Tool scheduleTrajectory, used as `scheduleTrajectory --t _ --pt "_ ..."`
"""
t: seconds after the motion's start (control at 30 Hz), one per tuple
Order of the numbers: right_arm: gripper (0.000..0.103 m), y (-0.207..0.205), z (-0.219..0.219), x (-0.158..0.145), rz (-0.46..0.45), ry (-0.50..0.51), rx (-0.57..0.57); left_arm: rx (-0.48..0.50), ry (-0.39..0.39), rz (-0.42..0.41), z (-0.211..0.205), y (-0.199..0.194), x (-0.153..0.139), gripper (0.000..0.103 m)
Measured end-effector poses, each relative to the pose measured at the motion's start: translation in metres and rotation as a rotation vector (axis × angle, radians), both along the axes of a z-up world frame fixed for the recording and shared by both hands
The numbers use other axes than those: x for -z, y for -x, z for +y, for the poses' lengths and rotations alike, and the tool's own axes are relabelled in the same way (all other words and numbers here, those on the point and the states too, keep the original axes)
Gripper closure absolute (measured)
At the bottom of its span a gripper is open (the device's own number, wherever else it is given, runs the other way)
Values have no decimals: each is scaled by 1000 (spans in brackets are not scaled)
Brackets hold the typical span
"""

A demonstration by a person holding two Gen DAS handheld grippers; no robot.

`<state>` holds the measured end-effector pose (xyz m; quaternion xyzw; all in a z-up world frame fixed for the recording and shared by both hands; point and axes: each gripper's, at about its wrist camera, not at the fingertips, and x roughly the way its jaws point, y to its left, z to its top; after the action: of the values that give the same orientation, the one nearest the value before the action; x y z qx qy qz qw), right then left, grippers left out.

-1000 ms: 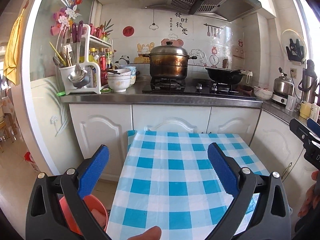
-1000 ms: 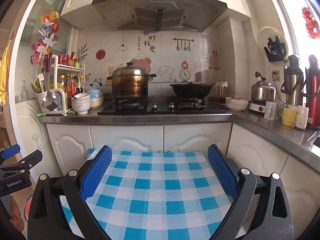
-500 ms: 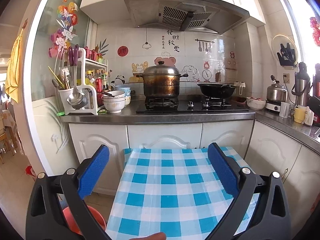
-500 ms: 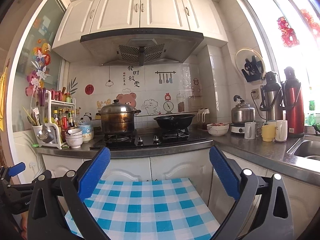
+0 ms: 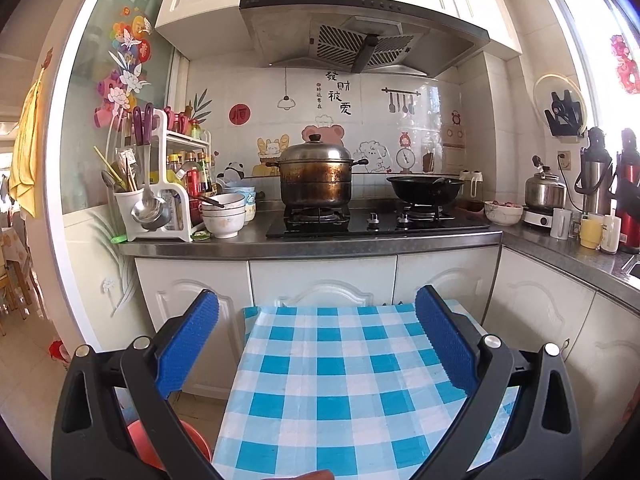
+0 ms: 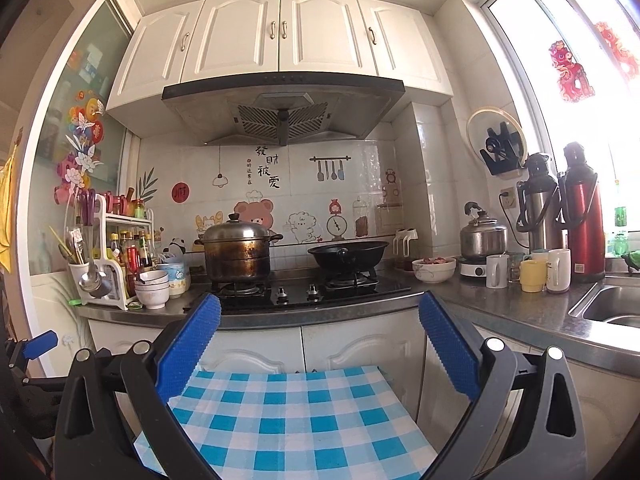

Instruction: Collect trash

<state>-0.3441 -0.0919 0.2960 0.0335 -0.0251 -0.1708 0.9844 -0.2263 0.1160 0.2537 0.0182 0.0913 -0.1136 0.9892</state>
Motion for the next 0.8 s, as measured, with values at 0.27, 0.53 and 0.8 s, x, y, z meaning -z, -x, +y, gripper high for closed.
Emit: scheduleTrajectory --t 0.27,0.53,0.8 --pt "5 0 -2 -2 5 3 15 2 3 2 1 0 0 4" --pt "5 0 -5 -1 8 -1 27 1 4 5 2 -1 1 4" --pt "5 -1 -6 4 17 -8 30 1 0 12 1 -4 6 4"
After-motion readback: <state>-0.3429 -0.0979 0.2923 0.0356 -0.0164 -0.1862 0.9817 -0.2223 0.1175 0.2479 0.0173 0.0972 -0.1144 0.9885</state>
